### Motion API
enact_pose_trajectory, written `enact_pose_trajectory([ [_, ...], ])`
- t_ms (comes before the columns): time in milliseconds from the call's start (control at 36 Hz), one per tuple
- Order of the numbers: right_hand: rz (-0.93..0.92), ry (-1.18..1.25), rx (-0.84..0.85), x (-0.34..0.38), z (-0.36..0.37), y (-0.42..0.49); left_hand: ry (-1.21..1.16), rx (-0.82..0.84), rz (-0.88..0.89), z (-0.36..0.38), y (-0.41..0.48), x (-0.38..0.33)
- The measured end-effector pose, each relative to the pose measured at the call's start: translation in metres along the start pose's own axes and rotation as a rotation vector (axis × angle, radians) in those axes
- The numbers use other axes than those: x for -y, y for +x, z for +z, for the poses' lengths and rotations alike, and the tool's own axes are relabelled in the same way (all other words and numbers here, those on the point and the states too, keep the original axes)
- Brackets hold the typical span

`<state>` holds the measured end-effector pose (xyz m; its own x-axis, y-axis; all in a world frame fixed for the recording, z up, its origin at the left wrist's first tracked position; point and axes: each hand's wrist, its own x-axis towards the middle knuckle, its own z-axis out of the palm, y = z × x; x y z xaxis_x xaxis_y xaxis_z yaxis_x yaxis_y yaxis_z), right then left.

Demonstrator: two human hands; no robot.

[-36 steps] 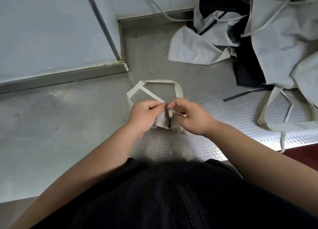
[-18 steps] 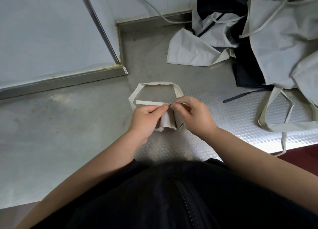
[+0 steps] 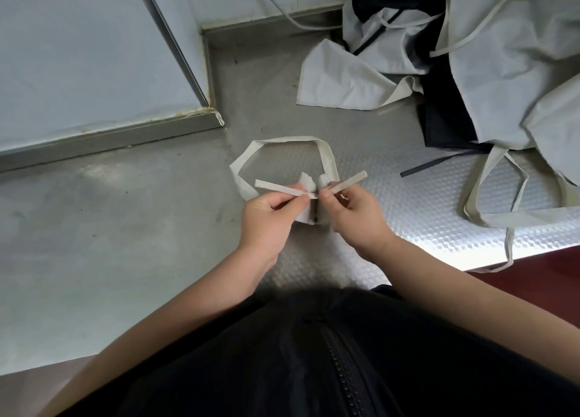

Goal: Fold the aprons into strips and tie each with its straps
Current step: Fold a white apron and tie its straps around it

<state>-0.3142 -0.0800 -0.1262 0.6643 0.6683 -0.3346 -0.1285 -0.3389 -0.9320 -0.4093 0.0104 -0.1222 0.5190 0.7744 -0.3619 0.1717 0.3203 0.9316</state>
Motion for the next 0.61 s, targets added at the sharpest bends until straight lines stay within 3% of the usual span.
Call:
enact_pose_trajectory([
  [111, 0.033, 0.005, 0.076, -0.007, -0.001, -0.003, -0.027, -0.015, -0.018, 0.001, -0.002, 0.001],
  [250, 0.133, 0.149, 0.022, -0.009, -0.003, 0.006, -0.003, -0.008, -0.054, 0.004, -0.002, 0.002],
  [389, 0.216, 0.174, -0.031, -0.009, -0.007, 0.013, -0.147, -0.029, -0.136, 0.003, 0.003, 0.004],
  [611, 0.265, 0.138, -0.117, 0.000, -0.011, 0.014, -0.264, -0.028, -0.111, 0.003, 0.003, 0.005],
])
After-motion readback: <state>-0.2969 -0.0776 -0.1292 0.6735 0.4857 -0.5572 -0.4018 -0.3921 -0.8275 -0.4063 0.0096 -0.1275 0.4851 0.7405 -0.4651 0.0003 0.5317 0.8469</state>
